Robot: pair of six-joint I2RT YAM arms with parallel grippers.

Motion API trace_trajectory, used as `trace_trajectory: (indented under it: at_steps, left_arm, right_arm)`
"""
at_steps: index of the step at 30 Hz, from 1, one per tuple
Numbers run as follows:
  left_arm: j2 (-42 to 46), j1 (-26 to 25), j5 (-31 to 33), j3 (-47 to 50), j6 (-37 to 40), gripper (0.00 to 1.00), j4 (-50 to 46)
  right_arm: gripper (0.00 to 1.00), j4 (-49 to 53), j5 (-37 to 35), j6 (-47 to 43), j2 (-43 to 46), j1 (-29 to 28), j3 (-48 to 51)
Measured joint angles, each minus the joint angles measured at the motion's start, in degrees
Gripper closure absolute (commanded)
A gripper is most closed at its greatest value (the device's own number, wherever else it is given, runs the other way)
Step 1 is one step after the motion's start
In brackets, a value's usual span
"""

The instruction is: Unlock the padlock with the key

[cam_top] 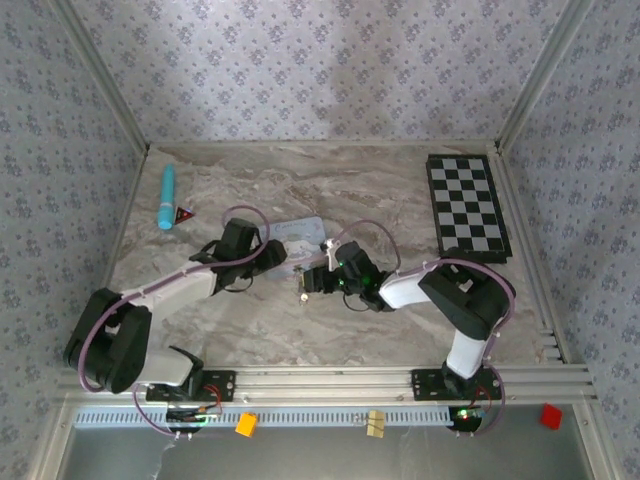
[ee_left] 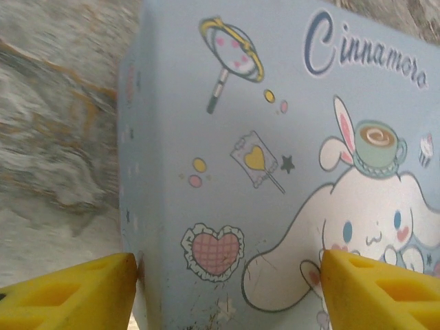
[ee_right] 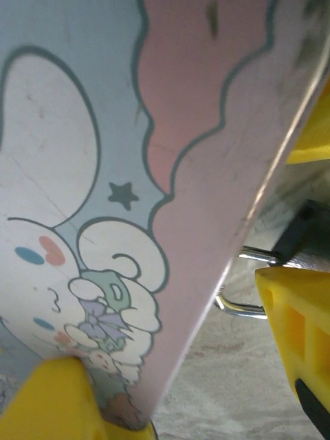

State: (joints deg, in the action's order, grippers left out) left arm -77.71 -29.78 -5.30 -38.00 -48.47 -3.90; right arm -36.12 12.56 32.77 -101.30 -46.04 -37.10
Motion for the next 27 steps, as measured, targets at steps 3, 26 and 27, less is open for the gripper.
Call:
trace_trajectory:
  at_steps: [3, 26, 27]
  left_arm:
    - [-0.5, -1.8, 0.1, -0.1, -1.0, 0.30, 0.8]
    - [-1.6, -3.0, 1.5, -0.7, -3.3, 0.31, 2.0]
    - [-1.6, -3.0, 1.6, -0.7, -3.3, 0.31, 2.0]
  right_arm:
    - [0.55, 0.5, -0.1, 0.0, -0.3, 0.5, 0.0]
    - [0.84, -22.4, 3.8, 12.9, -9.5, 2.6, 3.0]
    - [0.86, -23.0, 3.9, 13.4, -9.7, 2.6, 3.1]
